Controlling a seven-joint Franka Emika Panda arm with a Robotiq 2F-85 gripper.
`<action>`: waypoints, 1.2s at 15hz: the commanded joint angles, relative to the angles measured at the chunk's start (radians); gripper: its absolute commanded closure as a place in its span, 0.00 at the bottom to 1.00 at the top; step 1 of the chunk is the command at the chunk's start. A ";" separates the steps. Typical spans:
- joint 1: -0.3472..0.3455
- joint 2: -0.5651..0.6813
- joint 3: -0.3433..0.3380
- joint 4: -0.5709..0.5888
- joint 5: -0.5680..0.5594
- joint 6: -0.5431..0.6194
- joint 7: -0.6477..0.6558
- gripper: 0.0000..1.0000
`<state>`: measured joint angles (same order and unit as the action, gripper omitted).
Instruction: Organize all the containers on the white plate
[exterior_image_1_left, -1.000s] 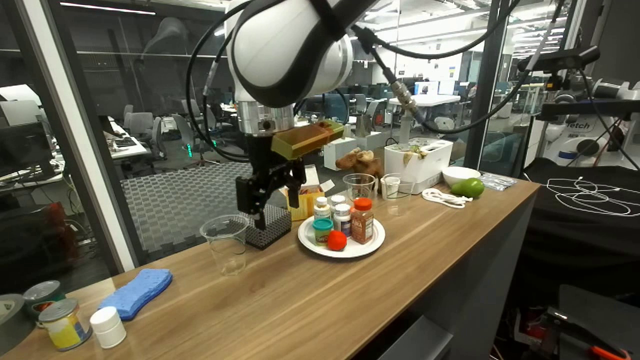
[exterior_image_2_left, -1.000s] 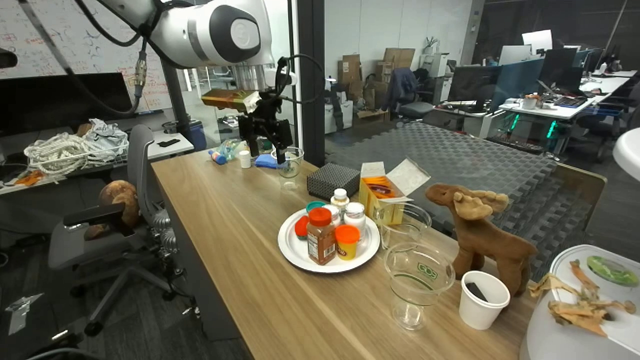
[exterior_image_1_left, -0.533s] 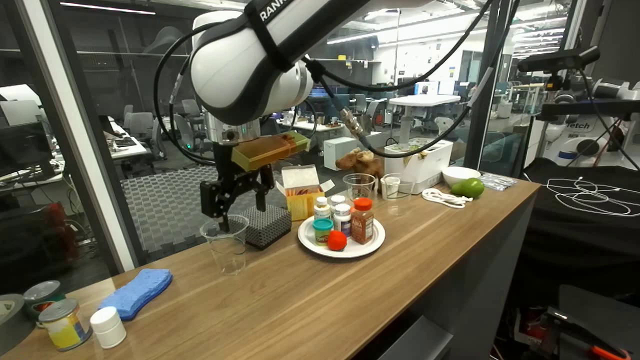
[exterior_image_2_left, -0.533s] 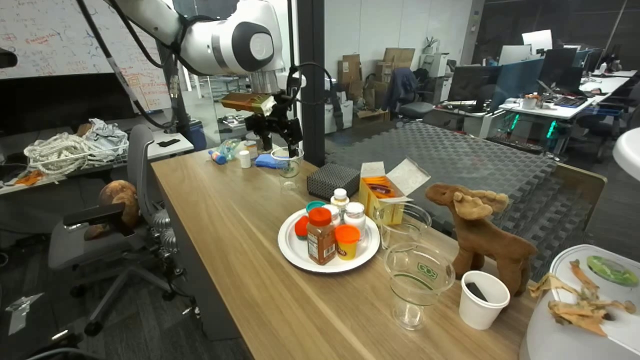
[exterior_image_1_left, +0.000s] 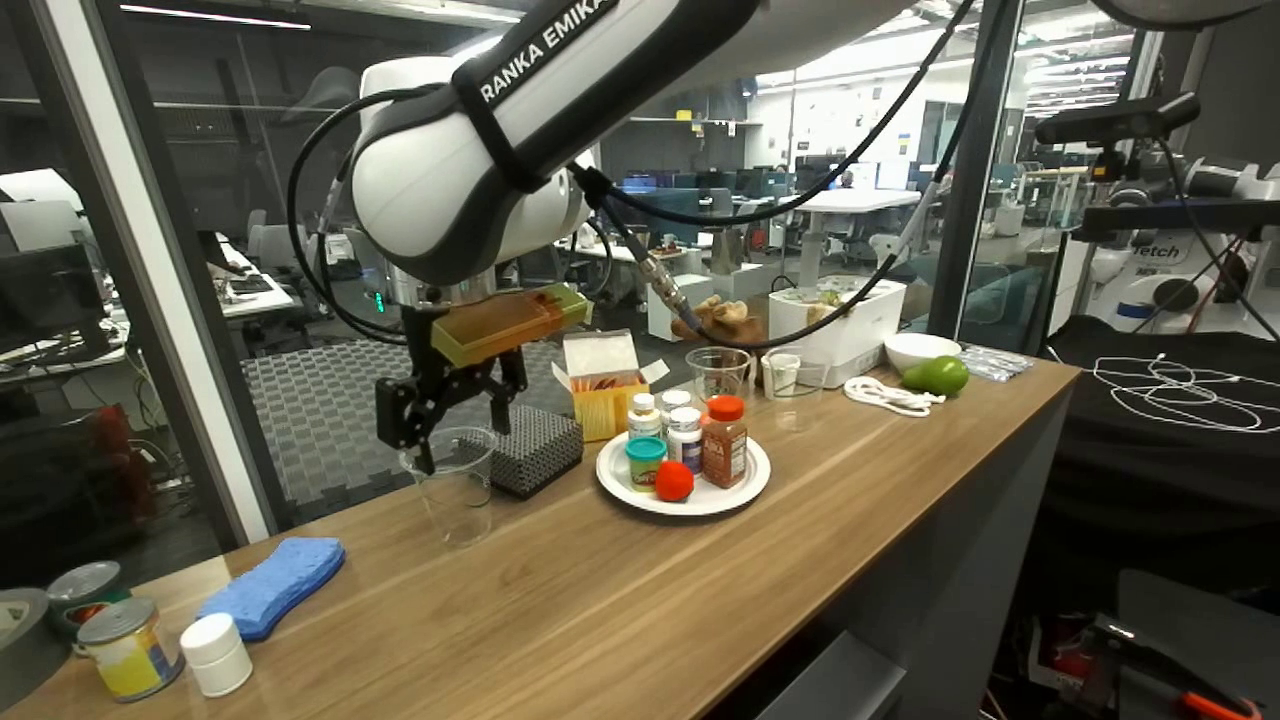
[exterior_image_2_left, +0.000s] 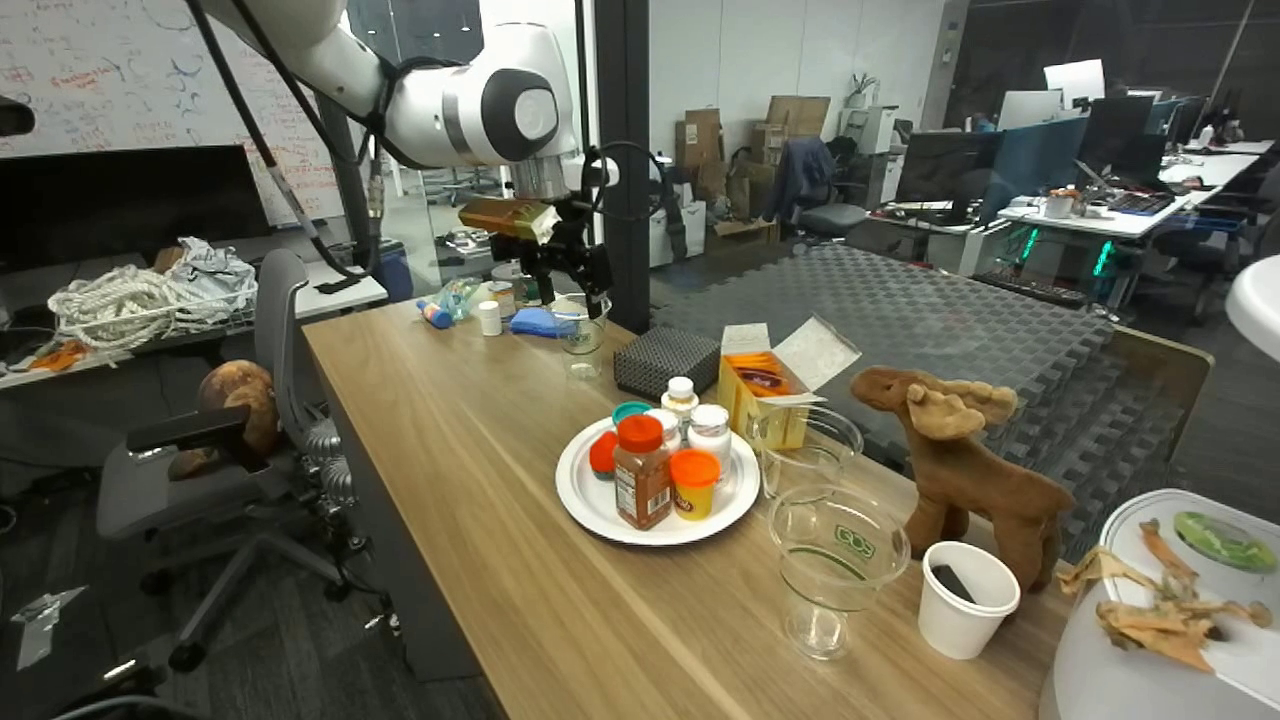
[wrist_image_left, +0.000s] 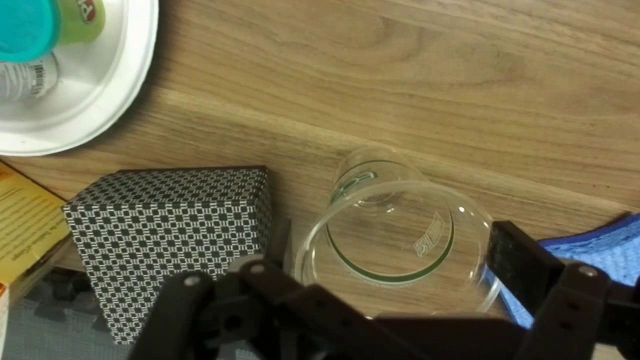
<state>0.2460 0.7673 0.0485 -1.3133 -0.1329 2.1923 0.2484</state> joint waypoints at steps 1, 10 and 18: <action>0.028 0.051 -0.034 0.084 -0.007 -0.016 0.043 0.12; 0.042 0.037 -0.047 0.076 -0.013 0.012 0.060 0.00; 0.059 0.034 -0.077 0.072 -0.038 0.067 0.101 0.00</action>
<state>0.2894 0.7923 -0.0058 -1.2653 -0.1518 2.2232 0.3158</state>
